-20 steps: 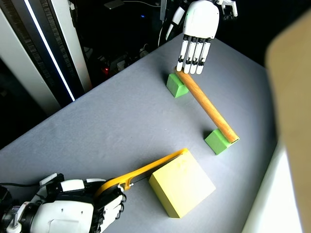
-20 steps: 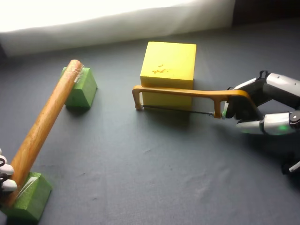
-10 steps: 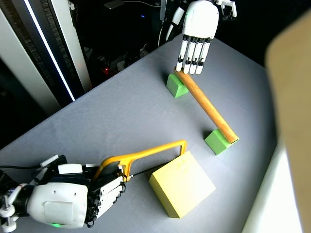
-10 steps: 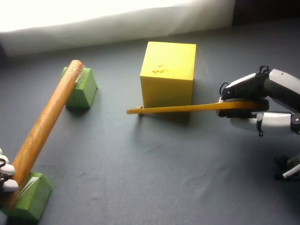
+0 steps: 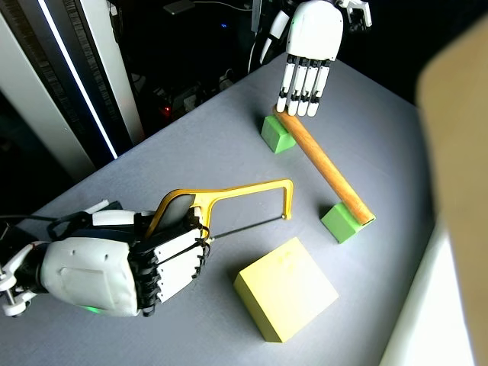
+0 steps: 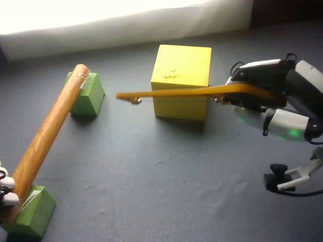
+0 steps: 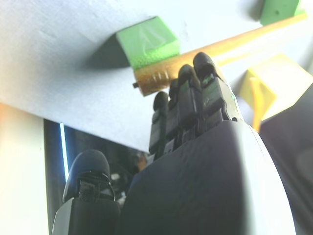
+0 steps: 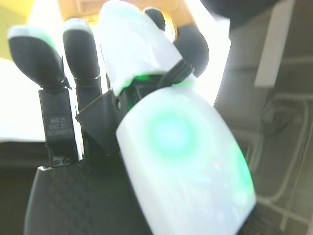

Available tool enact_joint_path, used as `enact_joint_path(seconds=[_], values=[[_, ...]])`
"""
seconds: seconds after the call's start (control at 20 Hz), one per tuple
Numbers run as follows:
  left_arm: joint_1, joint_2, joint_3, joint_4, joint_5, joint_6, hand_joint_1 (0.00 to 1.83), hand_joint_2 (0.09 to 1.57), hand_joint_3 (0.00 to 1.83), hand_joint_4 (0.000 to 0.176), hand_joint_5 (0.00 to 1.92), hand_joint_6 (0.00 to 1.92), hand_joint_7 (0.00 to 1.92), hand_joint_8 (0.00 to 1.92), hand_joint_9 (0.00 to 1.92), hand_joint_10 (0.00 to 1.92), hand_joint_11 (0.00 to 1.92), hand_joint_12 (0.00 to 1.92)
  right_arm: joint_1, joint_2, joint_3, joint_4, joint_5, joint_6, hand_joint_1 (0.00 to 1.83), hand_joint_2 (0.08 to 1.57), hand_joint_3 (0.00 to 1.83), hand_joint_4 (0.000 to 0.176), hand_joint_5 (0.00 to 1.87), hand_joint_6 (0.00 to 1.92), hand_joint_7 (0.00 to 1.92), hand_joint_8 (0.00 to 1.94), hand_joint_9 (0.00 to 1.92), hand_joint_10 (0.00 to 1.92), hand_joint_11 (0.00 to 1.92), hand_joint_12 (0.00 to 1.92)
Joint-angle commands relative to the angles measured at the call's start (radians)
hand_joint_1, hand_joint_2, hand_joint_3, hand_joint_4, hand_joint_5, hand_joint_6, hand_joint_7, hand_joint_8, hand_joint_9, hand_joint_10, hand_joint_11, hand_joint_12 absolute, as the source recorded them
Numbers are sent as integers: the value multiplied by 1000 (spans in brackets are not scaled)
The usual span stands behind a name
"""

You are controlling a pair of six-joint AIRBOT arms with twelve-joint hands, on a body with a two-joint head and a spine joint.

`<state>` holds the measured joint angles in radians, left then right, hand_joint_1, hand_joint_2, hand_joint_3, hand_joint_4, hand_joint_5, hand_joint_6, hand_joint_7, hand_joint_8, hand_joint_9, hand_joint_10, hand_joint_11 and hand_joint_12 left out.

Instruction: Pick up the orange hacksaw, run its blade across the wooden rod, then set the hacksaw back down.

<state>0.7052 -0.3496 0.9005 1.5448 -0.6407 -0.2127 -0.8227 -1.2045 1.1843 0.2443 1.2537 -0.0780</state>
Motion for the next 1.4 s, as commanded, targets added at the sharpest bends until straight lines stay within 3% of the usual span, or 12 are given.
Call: enact_joint_path(seconds=[0.0,0.2,0.25,0.3,0.35,0.45,0.5,0.6,0.85,0.95,1.35], values=[[-7,4,0,-29,-10,0,65,1265,0,0,114,0,110,0,107,0,0,367,3,4,-8,-2,176,15,1371,1155,1,0,874,907,837,1185,898,1436,963,1495],[-7,4,0,-29,-10,0,73,1264,1,0,136,0,127,2,139,3,0,443,-2,-21,-34,42,238,18,1374,1147,0,0,898,871,858,1149,913,1419,986,1469],[-8,4,0,-29,-10,0,87,1261,0,0,146,4,129,2,137,2,0,437,-1,-31,-44,46,252,19,1386,1110,0,0,999,702,950,1038,1000,1330,988,1470],[-8,4,1,-29,-10,0,84,1262,0,0,141,1,120,3,130,2,0,397,1,-40,-55,51,261,19,1389,1094,0,0,1026,652,975,1001,1026,1296,998,1454],[-8,4,1,-29,-10,0,113,1263,0,0,138,0,116,2,126,0,0,384,3,-49,-69,56,262,20,1380,1124,0,0,945,787,902,1088,961,1352,997,1444],[-9,4,1,-29,-10,0,77,1261,1,0,135,0,117,1,129,1,0,428,11,-71,-87,66,252,37,1378,1136,1,0,892,883,878,1105,954,1362,1014,1411],[-9,4,0,-29,-10,0,50,1272,3,0,100,0,89,1,98,0,0,340,21,-83,-87,73,246,47,1375,1144,1,0,890,877,858,1143,928,1399,1008,1438],[-10,4,1,-29,-9,0,66,1259,0,0,123,6,116,6,128,8,0,390,56,-109,-88,120,248,48,1375,1145,0,0,889,879,856,1149,925,1402,1006,1444],[-11,4,2,-29,-9,0,100,1258,0,0,118,2,96,1,107,2,0,296,131,-168,-88,218,232,-1,1375,1142,0,0,911,863,850,1153,932,1385,997,1442],[-12,4,3,-29,-9,0,101,1255,0,0,139,4,113,3,127,5,0,404,149,-190,-89,259,241,-28,1375,1142,0,0,903,869,853,1152,929,1389,993,1432],[-13,3,5,-29,-6,0,109,1261,0,0,142,1,127,2,130,2,0,378,155,-261,-89,336,264,-68,1374,1142,0,0,929,827,838,1180,922,1397,1001,1441]])
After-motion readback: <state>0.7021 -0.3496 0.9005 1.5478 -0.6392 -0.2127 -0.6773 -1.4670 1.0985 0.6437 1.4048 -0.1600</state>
